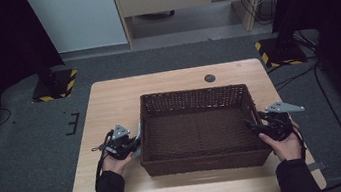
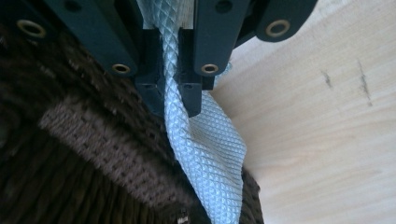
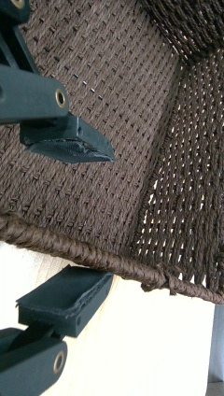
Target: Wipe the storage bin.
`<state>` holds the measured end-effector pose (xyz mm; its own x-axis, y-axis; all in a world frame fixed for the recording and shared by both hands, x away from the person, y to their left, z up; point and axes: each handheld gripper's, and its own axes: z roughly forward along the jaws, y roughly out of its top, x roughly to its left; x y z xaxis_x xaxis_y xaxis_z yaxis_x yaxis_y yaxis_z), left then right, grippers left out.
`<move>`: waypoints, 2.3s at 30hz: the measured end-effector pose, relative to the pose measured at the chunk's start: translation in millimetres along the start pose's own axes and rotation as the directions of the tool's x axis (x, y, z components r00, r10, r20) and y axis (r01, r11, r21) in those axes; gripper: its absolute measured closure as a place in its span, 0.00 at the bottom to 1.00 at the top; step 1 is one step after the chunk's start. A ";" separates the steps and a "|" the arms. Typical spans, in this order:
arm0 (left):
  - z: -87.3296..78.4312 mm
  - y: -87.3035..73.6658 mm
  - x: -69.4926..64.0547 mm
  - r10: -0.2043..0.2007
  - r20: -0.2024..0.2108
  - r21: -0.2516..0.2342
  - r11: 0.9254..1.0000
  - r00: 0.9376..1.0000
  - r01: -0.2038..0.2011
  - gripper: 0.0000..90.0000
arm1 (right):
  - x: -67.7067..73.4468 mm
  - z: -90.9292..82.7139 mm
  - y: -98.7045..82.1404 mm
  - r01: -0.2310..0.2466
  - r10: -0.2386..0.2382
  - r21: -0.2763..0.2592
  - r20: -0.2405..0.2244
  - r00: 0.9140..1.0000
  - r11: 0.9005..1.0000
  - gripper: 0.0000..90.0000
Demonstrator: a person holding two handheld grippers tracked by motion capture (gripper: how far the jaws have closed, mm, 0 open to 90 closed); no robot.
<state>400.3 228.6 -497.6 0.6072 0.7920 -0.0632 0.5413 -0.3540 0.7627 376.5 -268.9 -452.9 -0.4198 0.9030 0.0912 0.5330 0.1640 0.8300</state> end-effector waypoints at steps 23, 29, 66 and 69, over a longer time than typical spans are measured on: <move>-4.5 2.0 -4.1 0.004 0.001 -0.005 1.000 1.000 -0.004 0.92 | -10.2 -11.3 1.0 0.053 -0.053 0.068 0.004 0.999 0.996 0.58; -11.5 7.8 -5.1 0.007 0.002 -0.046 0.999 1.000 -0.006 0.92 | -10.1 -7.0 -2.2 0.053 -0.051 0.115 -0.024 0.998 0.992 0.66; -48.8 17.8 -4.8 0.038 0.004 -0.168 0.985 0.999 -0.037 0.92 | -3.2 -3.1 -2.0 0.025 -0.028 0.081 0.030 0.999 0.996 0.68; -41.2 11.4 -4.8 0.040 0.008 -0.124 0.992 0.999 -0.038 0.92 | -3.1 -3.1 -1.9 0.025 -0.028 0.083 0.027 0.999 0.996 0.69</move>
<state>379.6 241.2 -462.1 0.6329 0.7732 -0.0384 0.4413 -0.3196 0.8385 374.5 -273.1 -453.0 -0.4141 0.9087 0.0532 0.5814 0.2191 0.7836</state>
